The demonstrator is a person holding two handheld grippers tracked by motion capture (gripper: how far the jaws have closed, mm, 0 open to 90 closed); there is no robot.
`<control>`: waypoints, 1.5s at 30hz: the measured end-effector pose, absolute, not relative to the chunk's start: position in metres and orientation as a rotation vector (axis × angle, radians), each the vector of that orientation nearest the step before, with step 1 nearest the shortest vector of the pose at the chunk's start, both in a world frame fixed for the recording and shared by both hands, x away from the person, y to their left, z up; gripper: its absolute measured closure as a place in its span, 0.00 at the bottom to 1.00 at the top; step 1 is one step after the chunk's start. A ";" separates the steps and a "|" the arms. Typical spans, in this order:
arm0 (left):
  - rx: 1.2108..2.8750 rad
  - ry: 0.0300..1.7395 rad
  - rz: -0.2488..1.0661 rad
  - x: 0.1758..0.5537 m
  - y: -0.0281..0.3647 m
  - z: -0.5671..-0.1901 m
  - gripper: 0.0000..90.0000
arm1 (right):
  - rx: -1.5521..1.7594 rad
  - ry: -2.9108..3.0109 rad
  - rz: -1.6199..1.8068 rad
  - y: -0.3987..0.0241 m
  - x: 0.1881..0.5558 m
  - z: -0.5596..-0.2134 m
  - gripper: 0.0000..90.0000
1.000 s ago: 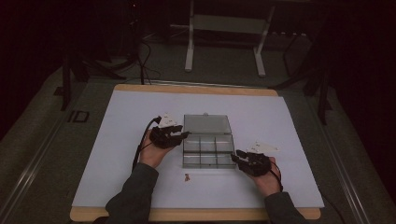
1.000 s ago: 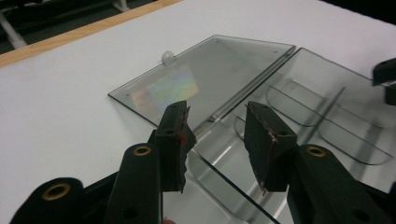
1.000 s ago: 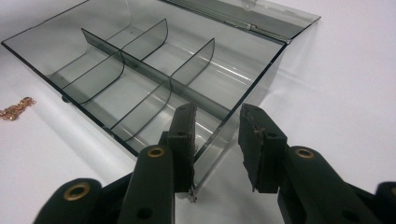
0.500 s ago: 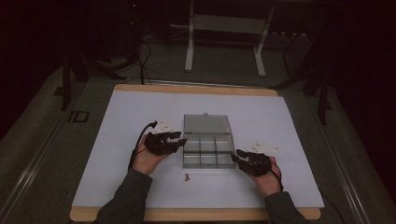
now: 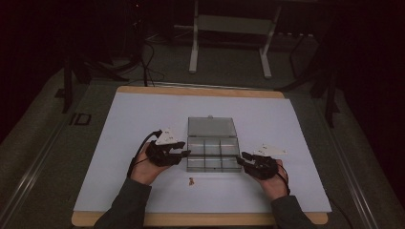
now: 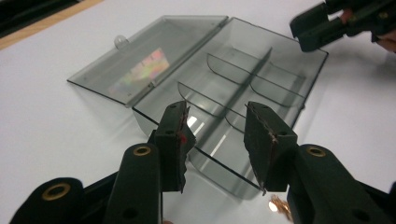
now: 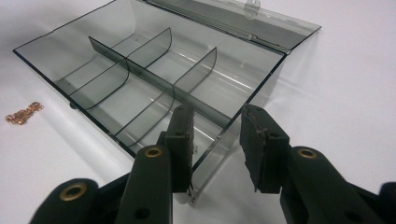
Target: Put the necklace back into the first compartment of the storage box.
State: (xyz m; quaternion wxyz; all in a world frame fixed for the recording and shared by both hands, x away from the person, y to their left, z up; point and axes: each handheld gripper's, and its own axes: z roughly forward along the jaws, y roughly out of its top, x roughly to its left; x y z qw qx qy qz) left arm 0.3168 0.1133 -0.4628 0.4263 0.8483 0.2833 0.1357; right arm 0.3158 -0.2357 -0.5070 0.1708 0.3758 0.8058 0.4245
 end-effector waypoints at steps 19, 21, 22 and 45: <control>2.282 0.611 0.314 0.301 0.091 -0.465 0.67 | 1.060 2.285 1.219 -0.237 0.318 -0.505 0.71; 2.302 0.596 0.310 0.299 0.088 -0.466 0.67 | 1.061 2.284 1.220 -0.238 0.319 -0.504 0.70; 2.313 0.586 0.308 0.299 0.087 -0.467 0.67 | 1.061 2.284 1.220 -0.238 0.319 -0.504 0.70; 2.478 0.504 0.290 0.292 0.067 -0.479 0.73 | 1.058 2.281 1.229 -0.239 0.320 -0.503 0.69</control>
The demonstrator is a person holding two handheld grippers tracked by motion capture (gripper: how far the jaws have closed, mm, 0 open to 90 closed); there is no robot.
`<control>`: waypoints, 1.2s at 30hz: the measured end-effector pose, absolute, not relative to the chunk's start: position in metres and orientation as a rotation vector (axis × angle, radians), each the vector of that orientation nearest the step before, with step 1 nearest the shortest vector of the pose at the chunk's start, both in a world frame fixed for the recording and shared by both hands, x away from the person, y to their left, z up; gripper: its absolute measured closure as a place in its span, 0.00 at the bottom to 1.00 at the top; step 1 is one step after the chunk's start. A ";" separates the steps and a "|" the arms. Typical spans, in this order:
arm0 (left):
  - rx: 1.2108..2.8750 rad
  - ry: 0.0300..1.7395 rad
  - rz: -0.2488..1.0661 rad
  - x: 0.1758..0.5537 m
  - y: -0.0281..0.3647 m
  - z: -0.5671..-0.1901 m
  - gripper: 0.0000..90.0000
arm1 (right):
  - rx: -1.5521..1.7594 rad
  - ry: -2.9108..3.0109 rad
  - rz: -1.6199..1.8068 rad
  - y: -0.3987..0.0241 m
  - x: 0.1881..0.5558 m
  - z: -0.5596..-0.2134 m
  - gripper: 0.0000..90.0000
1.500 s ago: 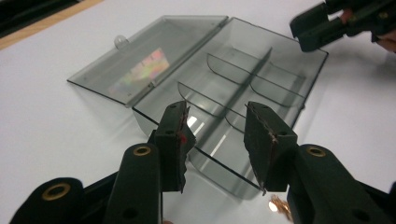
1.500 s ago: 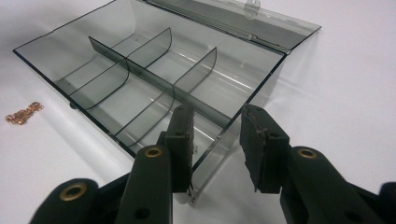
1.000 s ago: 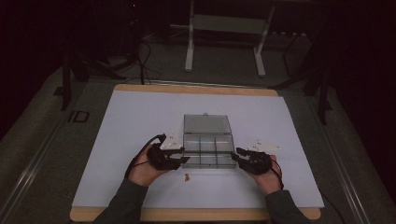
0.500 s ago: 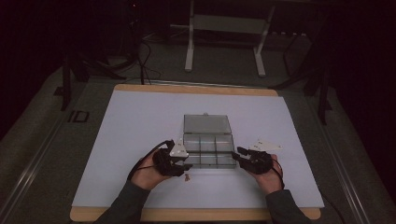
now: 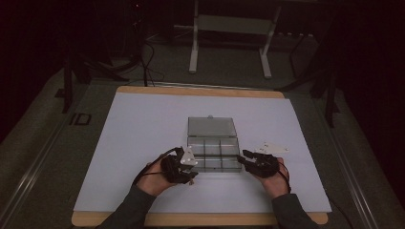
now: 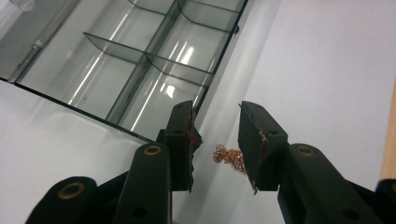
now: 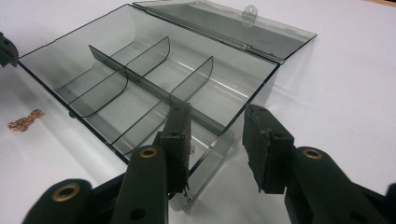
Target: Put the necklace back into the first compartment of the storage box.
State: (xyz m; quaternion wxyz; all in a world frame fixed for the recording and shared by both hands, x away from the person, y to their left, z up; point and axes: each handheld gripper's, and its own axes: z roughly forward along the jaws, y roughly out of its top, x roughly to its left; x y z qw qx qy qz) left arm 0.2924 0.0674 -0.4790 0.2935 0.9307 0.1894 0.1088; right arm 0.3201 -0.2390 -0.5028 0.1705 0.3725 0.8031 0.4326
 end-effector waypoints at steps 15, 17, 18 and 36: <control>2.605 0.457 0.243 0.294 0.059 -0.487 0.74 | 1.046 2.300 1.226 -0.236 0.319 -0.504 0.68; 2.617 0.451 0.240 0.294 0.058 -0.488 0.74 | 1.045 2.301 1.226 -0.236 0.319 -0.504 0.68; 2.625 0.450 0.240 0.294 0.057 -0.489 0.74 | 1.046 2.300 1.228 -0.235 0.319 -0.504 0.68; 2.730 0.442 0.220 0.296 0.044 -0.501 0.72 | 1.048 2.292 1.233 -0.237 0.319 -0.503 0.67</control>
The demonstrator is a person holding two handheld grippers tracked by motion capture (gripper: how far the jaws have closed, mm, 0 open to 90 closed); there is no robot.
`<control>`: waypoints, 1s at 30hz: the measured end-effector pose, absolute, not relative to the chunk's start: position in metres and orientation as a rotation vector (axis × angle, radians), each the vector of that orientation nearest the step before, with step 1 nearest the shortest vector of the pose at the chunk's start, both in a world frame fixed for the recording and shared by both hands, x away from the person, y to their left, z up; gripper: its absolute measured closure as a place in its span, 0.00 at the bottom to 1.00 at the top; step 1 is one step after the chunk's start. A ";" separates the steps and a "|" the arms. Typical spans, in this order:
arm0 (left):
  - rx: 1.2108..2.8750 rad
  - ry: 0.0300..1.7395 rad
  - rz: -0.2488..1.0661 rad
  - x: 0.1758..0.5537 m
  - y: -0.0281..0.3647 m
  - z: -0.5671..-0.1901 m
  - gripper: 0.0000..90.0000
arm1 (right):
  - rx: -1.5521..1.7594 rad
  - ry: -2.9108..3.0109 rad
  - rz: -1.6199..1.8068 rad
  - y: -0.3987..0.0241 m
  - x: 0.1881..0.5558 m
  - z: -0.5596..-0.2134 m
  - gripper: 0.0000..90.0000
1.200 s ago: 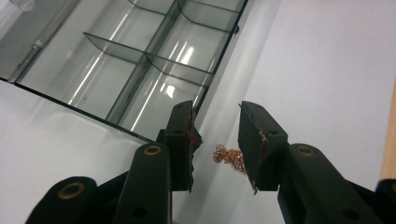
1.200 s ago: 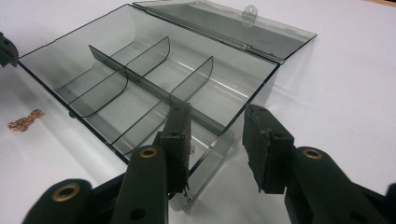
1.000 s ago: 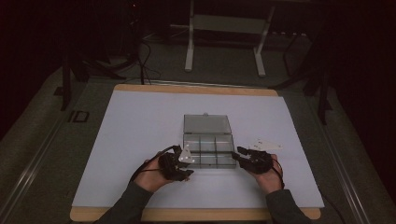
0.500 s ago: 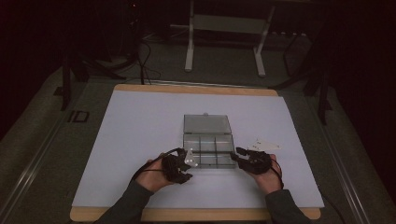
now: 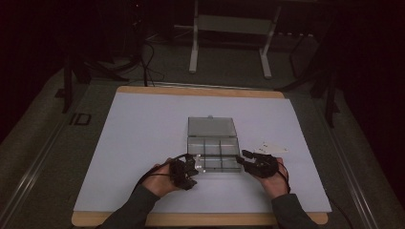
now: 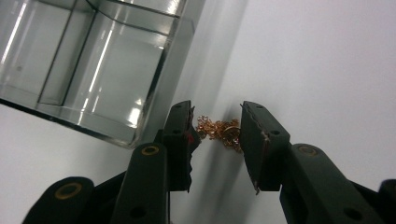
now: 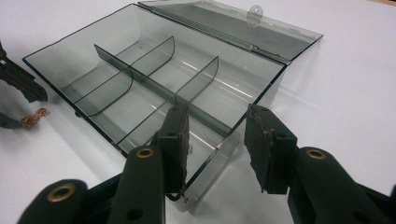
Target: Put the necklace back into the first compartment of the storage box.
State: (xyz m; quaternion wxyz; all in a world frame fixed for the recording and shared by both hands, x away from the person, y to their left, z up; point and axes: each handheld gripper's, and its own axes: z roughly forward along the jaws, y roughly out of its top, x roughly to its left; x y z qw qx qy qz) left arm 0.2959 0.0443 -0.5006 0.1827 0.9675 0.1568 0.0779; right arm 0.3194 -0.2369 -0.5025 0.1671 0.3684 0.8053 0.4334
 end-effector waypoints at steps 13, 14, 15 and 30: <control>2.756 0.476 0.139 0.303 0.042 -0.503 0.76 | 1.051 2.294 1.233 -0.237 0.320 -0.503 0.67; 2.759 0.487 0.132 0.305 0.042 -0.503 0.78 | 1.050 2.295 1.233 -0.237 0.320 -0.503 0.67; 2.757 0.493 0.127 0.306 0.042 -0.503 0.80 | 1.050 2.296 1.233 -0.236 0.319 -0.503 0.67; 2.780 0.487 0.124 0.307 0.044 -0.501 0.88 | 1.053 2.295 1.235 -0.237 0.320 -0.503 0.67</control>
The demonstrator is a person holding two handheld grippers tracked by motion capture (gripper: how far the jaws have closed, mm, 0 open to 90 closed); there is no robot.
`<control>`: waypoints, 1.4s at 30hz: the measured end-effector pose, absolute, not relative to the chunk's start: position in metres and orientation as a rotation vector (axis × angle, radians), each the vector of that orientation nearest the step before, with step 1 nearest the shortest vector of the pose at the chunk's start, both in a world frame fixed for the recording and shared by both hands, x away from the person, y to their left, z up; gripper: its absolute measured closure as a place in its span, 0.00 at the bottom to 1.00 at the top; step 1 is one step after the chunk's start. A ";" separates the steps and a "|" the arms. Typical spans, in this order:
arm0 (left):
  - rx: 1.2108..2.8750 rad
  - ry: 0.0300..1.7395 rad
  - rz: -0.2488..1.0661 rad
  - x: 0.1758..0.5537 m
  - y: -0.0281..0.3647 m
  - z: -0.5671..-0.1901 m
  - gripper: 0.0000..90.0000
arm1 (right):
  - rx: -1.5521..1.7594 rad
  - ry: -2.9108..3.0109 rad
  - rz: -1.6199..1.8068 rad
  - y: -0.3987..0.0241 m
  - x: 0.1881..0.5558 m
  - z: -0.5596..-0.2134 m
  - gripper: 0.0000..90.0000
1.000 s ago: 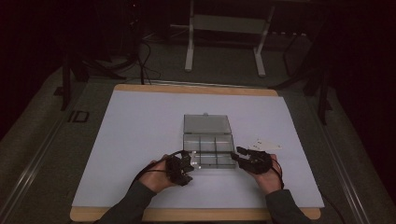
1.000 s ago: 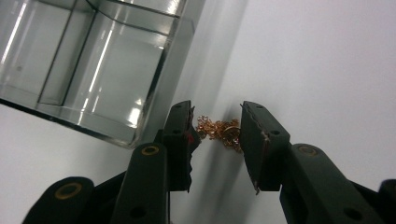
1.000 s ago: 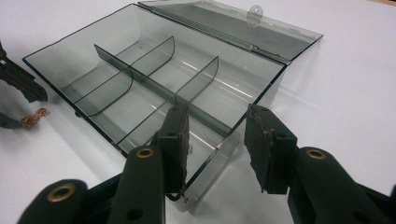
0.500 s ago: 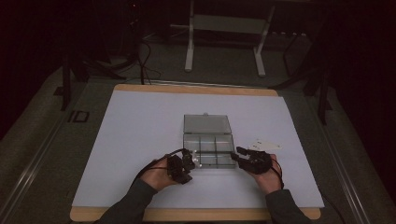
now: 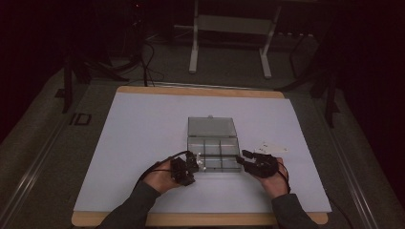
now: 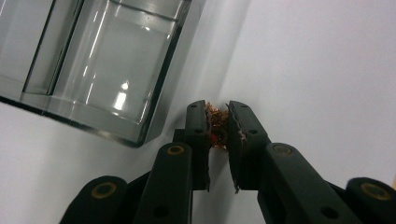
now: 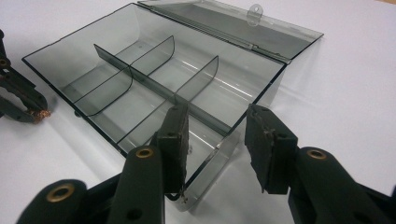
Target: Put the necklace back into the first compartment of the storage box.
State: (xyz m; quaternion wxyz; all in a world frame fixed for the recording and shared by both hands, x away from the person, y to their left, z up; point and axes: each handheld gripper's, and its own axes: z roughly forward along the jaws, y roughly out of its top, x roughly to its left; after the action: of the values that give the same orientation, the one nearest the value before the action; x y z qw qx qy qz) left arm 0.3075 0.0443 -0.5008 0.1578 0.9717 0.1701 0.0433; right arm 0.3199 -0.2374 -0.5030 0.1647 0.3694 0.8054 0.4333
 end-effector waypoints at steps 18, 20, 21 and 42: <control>2.706 0.523 0.140 0.306 0.062 -0.483 0.88 | 1.055 2.295 1.232 -0.237 0.320 -0.503 0.66; 2.699 0.530 0.146 0.306 0.065 -0.481 0.88 | 1.054 2.295 1.233 -0.237 0.320 -0.503 0.66; 2.700 0.528 0.146 0.306 0.066 -0.480 0.88 | 1.054 2.294 1.232 -0.238 0.320 -0.503 0.66; 2.686 0.555 0.175 0.312 0.083 -0.458 0.88 | 1.056 2.290 1.241 -0.239 0.322 -0.502 0.66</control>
State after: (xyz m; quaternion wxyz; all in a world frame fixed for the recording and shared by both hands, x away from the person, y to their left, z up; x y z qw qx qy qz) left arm 0.3119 0.0829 -0.4581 0.1955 0.9585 0.1980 0.0624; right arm 0.3221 -0.2385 -0.5016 0.1648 0.3707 0.8035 0.4356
